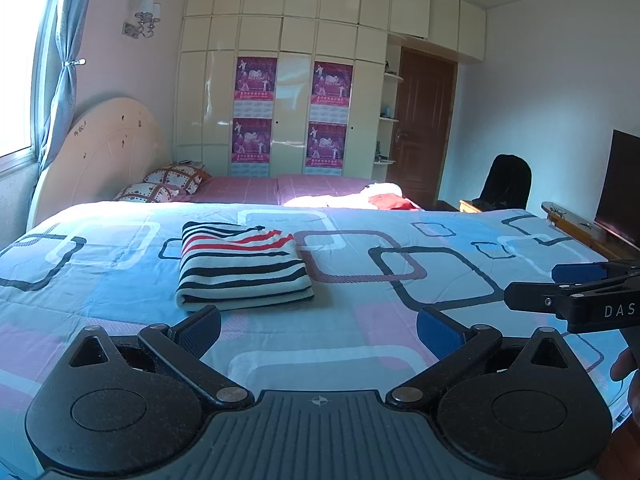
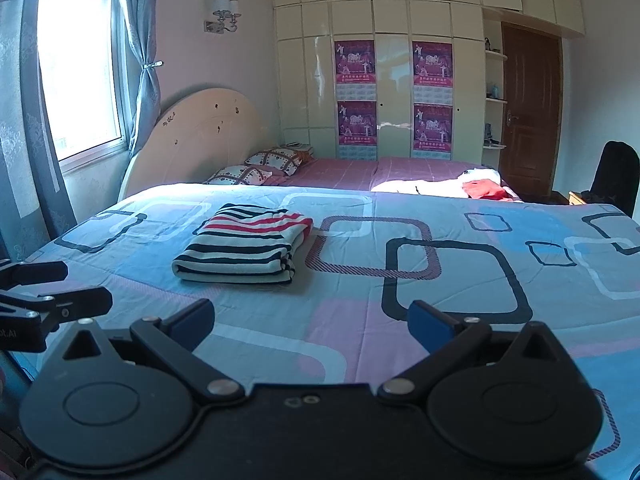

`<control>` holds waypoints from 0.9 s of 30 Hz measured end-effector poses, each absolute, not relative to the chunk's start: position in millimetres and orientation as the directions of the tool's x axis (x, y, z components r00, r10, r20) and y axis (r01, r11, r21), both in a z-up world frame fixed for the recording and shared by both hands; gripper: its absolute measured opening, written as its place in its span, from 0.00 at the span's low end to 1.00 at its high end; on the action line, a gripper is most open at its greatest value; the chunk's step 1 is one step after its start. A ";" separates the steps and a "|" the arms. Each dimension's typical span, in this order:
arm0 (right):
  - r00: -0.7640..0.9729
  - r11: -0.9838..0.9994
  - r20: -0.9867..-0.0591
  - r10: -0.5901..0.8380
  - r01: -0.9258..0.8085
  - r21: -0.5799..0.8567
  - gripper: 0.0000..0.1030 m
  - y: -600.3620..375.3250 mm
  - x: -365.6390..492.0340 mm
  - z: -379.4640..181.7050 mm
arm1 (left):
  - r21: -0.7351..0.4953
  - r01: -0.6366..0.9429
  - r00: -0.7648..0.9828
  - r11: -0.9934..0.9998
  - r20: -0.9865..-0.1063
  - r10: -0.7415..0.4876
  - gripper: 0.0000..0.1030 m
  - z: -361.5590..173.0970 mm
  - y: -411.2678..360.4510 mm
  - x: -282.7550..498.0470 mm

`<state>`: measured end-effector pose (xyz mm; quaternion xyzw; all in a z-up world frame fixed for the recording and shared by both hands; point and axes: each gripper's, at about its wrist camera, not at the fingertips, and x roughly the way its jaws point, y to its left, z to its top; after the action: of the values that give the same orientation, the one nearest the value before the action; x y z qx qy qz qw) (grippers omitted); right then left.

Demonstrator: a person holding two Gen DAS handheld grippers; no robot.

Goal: Fold small clothes

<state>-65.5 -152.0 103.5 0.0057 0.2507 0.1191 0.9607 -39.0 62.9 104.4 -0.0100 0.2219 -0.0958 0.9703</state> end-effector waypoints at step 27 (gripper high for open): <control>0.846 0.971 -0.480 0.231 -0.227 0.067 1.00 -150.4 -65.1 102.7 | -0.059 0.175 0.886 0.983 -0.427 -0.183 1.00 100.0 61.6 -36.7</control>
<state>-65.1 -150.4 102.7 0.0039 0.2503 0.1193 0.9608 -36.7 61.6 100.0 -0.0095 0.2208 -0.0921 0.9709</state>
